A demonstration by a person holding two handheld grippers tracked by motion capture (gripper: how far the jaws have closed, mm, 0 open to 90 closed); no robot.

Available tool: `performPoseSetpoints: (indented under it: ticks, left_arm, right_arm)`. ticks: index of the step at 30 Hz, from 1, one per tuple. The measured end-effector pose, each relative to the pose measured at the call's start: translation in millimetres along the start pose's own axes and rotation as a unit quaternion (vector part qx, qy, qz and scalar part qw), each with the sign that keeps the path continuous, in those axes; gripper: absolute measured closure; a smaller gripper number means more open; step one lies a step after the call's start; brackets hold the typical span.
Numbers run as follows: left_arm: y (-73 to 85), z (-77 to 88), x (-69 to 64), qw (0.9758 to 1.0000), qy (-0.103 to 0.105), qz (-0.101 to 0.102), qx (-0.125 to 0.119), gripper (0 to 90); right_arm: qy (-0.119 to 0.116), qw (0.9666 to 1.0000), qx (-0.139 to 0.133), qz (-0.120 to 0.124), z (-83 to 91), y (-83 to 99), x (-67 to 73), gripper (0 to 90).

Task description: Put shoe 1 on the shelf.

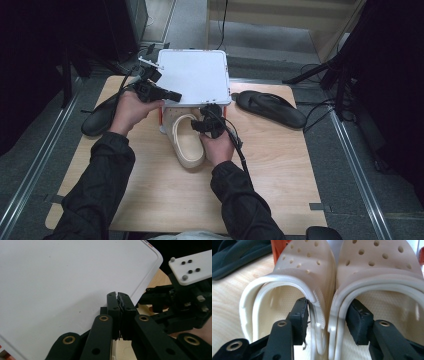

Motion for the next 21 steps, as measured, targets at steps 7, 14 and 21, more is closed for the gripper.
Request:
performPoseSetpoints:
  ticks: [7,14,21]
  left_arm:
    - [-0.3,-0.2,-0.5,1.0000,0.000,0.006,0.000,88.6]
    - [-0.3,-0.2,-0.6,1.0000,0.000,0.009,0.000,88.6]
    - [-0.5,-0.1,-0.9,0.9999,-0.002,0.011,0.001,88.9]
  right_arm:
    - [0.004,0.9996,-0.006,0.026,26.2,8.4,3.8,57.3]
    - [-0.013,0.9985,-0.007,0.052,46.6,30.0,9.3,70.1]
    - [-0.036,0.9962,-0.019,0.078,53.4,65.4,17.3,83.2]
Point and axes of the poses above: each handheld gripper's, and its own axes: z roughly backward along the jaws, y roughly out of its underside, x roughly to its left, the point moved 6 cm from there along -z, roughly forward along the jaws, and after that the axes turned 14 degrees about x, right-handed, at the moved point
